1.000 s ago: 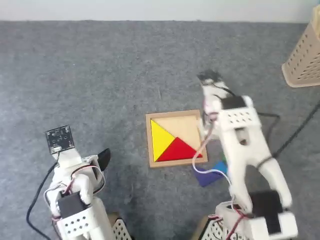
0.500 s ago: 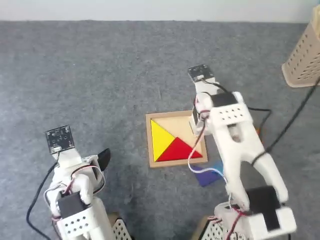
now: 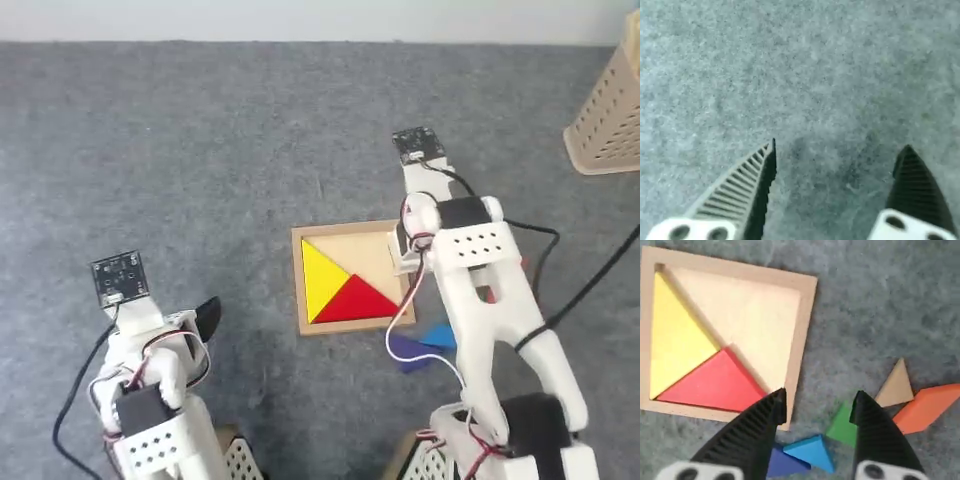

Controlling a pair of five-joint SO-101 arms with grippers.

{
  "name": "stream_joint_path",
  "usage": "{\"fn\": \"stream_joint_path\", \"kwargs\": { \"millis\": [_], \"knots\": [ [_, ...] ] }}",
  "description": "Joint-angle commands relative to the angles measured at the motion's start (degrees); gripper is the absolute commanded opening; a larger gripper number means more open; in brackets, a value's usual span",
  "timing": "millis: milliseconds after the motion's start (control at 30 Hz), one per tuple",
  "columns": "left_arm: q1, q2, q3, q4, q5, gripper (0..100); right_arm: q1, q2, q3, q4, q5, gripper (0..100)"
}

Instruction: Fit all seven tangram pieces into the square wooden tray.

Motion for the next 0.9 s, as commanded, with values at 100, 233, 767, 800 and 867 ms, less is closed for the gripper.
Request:
{"fn": "stream_joint_path", "kwargs": {
  "millis": [100, 233, 767, 800, 867],
  "knots": [
    [0.1, -0.7, -0.7, -0.1, -0.1, 35, 5.0, -2.7, 0.9, -2.0, 1.2, 21.6],
    [0.1, -0.7, -0.7, -0.1, -0.1, 35, 10.2, -2.1, 0.8, -2.2, 4.2, 21.6],
    [0.1, -0.7, -0.7, -0.1, -0.1, 35, 12.7, 15.7, -4.7, 4.4, 4.2, 21.7],
    [0.1, -0.7, -0.7, -0.1, -0.1, 35, 12.7, 15.7, -4.0, 3.2, 4.3, 21.7],
    [0.1, -0.7, -0.7, -0.1, -0.1, 35, 12.8, 15.9, -3.5, 2.1, 4.3, 21.7]
  ]
}}
